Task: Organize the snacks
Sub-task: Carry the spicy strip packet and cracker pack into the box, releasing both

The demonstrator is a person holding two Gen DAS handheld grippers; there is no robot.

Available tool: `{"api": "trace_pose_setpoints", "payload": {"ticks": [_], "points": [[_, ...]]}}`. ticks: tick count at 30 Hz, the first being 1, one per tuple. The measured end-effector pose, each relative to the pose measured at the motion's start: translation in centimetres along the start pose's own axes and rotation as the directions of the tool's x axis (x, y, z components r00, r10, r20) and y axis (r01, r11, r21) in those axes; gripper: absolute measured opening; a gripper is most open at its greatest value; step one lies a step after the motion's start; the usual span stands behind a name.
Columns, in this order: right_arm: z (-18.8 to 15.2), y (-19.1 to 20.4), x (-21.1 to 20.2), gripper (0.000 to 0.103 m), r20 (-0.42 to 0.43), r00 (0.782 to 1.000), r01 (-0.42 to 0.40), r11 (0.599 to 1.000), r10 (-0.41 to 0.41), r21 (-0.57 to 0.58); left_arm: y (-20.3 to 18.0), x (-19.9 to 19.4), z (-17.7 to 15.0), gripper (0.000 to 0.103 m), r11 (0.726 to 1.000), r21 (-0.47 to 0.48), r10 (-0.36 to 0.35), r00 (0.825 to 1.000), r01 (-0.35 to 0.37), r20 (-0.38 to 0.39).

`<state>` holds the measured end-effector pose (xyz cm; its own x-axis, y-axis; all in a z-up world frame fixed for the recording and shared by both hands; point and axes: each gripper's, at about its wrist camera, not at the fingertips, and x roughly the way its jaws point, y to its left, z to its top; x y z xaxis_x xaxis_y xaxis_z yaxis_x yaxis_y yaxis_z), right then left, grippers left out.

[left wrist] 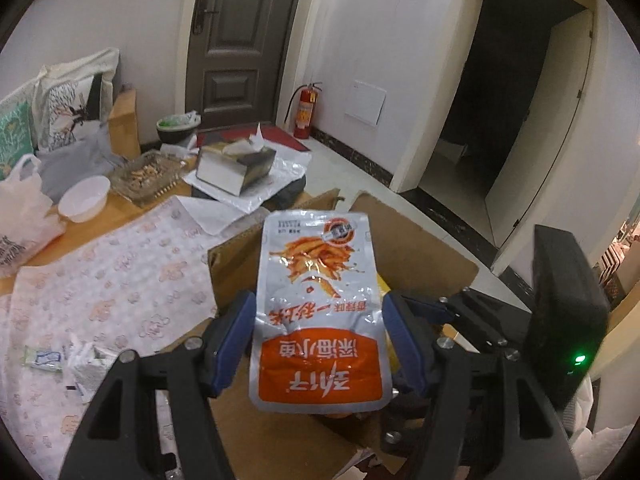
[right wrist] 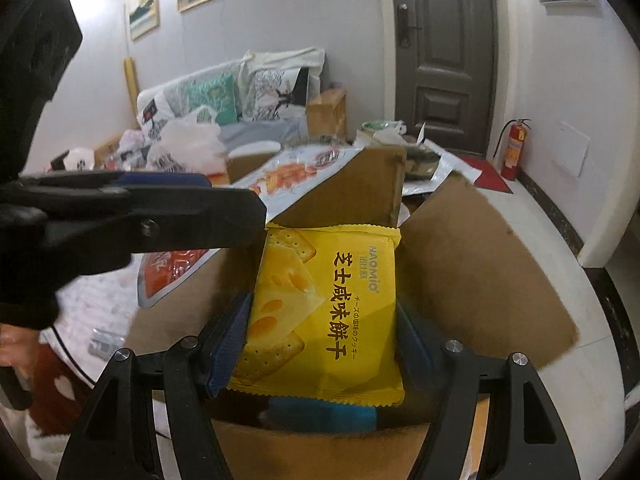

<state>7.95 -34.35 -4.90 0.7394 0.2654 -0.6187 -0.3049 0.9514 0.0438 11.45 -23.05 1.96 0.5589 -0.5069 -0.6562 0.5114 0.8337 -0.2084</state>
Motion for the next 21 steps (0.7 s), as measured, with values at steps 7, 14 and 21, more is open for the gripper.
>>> {"api": "trace_pose_setpoints", "payload": {"ticks": [7, 14, 21], "points": [[0.0, -0.5, 1.1, 0.067, -0.008, 1.0, -0.013, 1.0, 0.013, -0.004, 1.1, 1.4, -0.5, 0.063, 0.999, -0.009, -0.034, 0.998, 0.033, -0.053], [-0.6, -0.6, 0.1, 0.071, -0.008, 1.0, -0.006, 1.0, 0.006, -0.008, 1.0, 2.3, -1.3, 0.063, 0.996, -0.024, -0.09, 0.989, 0.088, -0.114], [-0.8, 0.1, -0.6, 0.071, -0.016, 1.0, 0.013, 1.0, -0.013, -0.021, 1.5, 2.9, -1.1, 0.063, 0.997, -0.04, -0.066, 0.992, 0.062, -0.108]]}}
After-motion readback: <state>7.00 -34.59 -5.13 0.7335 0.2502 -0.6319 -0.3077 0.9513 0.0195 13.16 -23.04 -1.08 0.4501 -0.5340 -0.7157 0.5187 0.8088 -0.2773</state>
